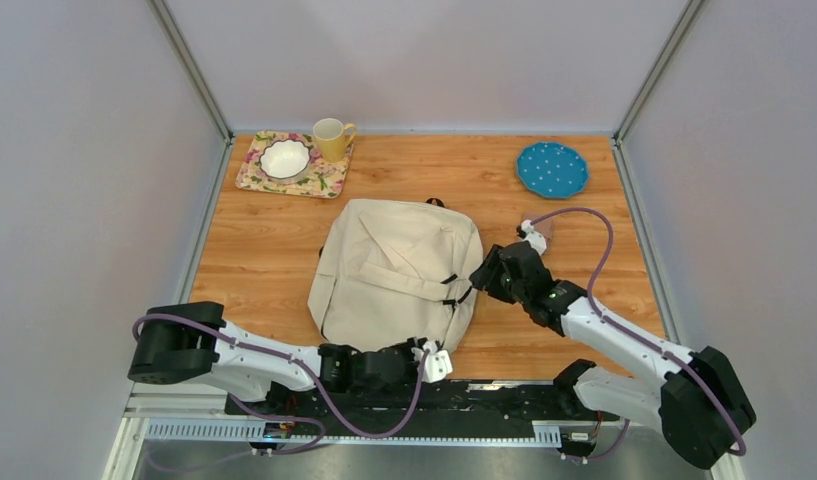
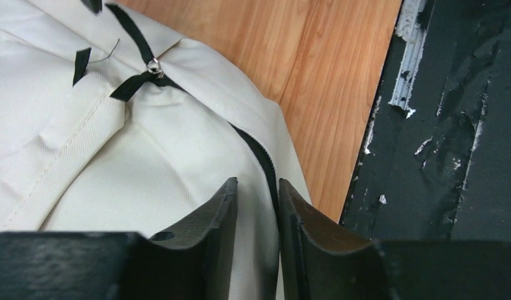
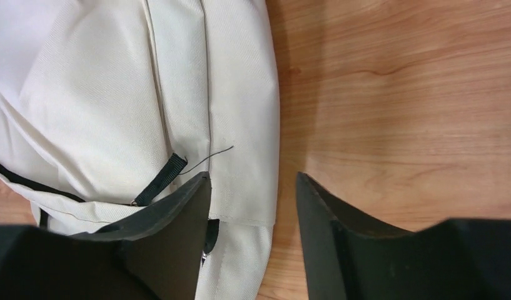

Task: Pack the student bag
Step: Zip the student bag at the center of the board, then unzip the student bag at the center of the board.

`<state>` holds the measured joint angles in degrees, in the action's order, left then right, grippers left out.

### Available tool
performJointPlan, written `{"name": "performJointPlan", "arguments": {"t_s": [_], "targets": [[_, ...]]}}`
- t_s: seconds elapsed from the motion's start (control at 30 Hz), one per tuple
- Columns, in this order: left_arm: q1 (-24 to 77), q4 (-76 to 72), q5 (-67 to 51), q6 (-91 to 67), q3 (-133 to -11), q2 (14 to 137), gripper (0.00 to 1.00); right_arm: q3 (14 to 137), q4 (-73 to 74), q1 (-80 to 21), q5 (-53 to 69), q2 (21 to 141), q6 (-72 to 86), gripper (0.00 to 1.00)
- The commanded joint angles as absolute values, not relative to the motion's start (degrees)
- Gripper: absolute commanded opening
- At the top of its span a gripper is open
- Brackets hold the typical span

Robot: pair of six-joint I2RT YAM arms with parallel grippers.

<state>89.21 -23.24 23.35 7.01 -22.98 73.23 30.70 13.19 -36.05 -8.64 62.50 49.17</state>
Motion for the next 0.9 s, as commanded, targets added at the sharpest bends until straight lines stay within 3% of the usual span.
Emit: {"name": "performJointPlan", "arguments": {"t_s": [0.0,0.17,0.57,0.7,0.87], "targets": [[89.5,-20.9,30.0,4.1,-25.0,72.1,0.43,28.8,16.2,-35.2,-14.3,55.1,48.3,0.59],[88.9,-18.8,35.3,1.4,-24.8,66.2,0.75,26.2,17.6,-34.5,-10.8,47.7,49.0,0.62],[76.0,1.7,27.6,-14.0,-31.5,55.8,0.77,25.8,21.2,-34.1,-1.1,42.6,51.9,0.62],[67.3,2.2,16.2,-18.0,-33.1,53.3,0.77,25.8,21.0,-34.0,-0.9,44.6,53.0,0.66],[61.0,7.8,13.5,-18.0,-42.0,57.5,0.77,27.2,18.2,-32.4,3.8,50.2,54.1,0.72]]}}
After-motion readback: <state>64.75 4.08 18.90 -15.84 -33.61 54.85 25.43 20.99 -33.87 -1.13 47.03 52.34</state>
